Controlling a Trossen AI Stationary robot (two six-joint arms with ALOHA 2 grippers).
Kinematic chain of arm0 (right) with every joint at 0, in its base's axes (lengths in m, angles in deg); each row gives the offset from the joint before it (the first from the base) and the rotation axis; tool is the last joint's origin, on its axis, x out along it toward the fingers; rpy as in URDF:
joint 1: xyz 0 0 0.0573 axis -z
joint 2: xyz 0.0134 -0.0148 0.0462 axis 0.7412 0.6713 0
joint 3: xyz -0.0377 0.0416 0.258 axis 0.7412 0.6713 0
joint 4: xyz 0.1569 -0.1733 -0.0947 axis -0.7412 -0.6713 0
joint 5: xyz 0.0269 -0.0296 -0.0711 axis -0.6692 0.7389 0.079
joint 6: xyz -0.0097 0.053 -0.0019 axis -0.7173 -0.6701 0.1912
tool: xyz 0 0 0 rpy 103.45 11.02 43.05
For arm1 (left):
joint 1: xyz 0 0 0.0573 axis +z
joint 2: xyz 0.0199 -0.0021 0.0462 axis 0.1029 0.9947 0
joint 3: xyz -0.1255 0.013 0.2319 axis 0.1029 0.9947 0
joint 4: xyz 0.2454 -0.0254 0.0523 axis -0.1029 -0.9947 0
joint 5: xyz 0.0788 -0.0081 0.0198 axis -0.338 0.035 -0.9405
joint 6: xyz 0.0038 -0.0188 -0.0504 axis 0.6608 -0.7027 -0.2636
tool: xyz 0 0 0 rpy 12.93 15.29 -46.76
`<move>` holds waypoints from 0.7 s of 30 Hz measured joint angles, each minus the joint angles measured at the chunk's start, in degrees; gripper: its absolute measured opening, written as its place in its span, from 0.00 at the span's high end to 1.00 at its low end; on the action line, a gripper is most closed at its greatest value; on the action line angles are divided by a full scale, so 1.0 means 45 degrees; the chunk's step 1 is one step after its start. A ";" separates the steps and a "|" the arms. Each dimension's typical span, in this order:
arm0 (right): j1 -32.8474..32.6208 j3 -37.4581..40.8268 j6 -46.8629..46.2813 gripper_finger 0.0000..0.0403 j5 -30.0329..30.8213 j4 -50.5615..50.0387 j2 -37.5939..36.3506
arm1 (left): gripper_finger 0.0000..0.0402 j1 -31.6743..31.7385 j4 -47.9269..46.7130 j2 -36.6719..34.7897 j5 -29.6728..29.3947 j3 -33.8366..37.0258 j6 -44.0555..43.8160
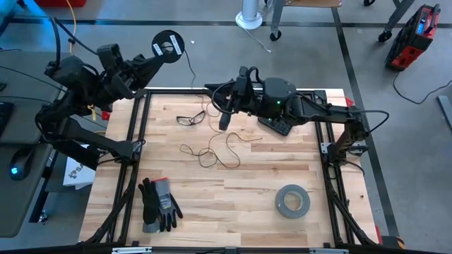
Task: Coil cords
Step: Coil the black wire on the black spool
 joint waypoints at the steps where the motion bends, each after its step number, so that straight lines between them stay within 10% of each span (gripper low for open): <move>1: 0.0055 0.0000 0.0027 0.86 -0.0009 0.0000 0.0000 | 1.00 0.0000 -0.0003 0.0004 0.0011 0.0000 -0.0002; 21: 0.0963 -0.0010 -0.1508 0.68 -0.1502 0.0563 0.0394 | 1.00 0.0000 -0.0013 0.0041 0.0024 0.0000 -0.0109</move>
